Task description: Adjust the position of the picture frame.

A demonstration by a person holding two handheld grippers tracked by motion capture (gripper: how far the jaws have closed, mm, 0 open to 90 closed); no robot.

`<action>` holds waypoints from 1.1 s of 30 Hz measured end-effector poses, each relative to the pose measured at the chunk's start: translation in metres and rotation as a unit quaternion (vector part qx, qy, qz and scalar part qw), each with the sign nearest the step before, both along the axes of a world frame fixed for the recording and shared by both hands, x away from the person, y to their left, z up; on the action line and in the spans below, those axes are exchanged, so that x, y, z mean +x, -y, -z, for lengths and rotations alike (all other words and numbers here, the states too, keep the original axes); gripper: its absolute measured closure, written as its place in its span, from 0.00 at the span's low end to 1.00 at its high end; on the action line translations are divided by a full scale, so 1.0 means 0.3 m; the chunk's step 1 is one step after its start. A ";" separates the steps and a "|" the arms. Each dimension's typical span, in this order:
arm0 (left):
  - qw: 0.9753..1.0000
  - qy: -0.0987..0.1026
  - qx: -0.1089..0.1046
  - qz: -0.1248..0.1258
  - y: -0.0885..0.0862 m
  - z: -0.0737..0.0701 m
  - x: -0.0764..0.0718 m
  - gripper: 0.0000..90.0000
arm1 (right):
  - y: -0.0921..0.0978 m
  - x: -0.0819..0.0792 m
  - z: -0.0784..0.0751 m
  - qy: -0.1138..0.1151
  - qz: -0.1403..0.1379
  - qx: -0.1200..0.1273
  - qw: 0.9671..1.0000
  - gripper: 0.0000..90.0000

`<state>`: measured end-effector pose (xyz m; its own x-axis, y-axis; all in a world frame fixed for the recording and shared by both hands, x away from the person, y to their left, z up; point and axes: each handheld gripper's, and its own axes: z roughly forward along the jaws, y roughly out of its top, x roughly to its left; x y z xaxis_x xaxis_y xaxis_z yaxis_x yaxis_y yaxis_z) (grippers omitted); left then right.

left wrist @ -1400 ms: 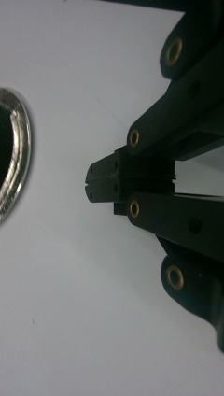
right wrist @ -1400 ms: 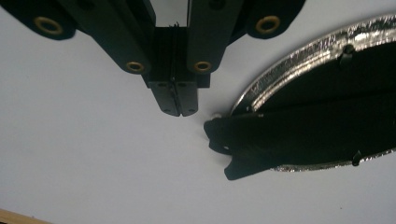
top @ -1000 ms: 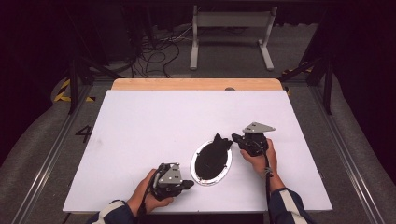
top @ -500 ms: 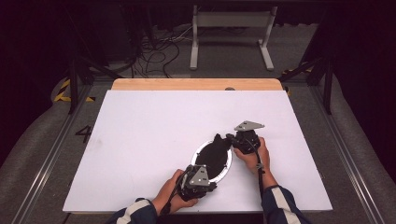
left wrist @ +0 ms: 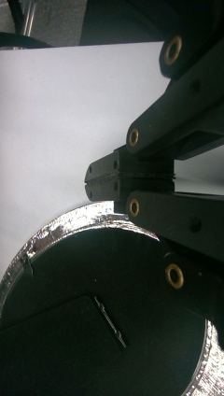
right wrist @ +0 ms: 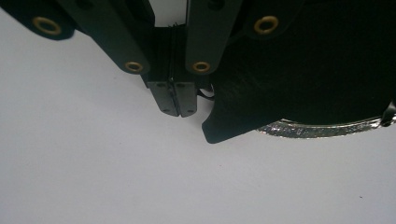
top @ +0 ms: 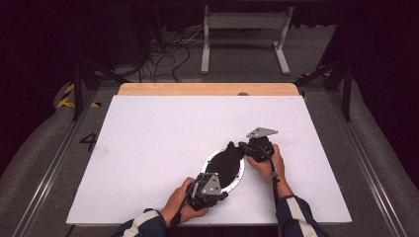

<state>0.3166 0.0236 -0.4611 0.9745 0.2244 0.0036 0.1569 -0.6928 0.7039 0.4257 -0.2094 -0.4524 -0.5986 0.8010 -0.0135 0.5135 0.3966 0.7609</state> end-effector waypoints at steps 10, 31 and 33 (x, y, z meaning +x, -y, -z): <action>1.000 0.001 0.011 -0.007 -0.052 -0.006 0.033 1.00 | 0.016 -0.006 -0.002 -0.014 -0.010 0.007 1.000 1.00; 0.999 -0.020 0.009 -0.035 -0.148 -0.007 0.127 1.00 | 0.043 -0.074 0.001 -0.026 -0.043 -0.015 0.999 1.00; 0.999 -0.016 0.011 -0.044 -0.158 -0.007 0.138 1.00 | 0.047 -0.082 0.002 -0.028 -0.048 -0.013 0.998 1.00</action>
<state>0.3580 0.0709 -0.4589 0.9508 0.3090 -0.0211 0.2394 -0.6901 0.6830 0.4010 -0.2237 -0.4529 -0.6724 0.7402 0.0023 0.5142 0.4649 0.7208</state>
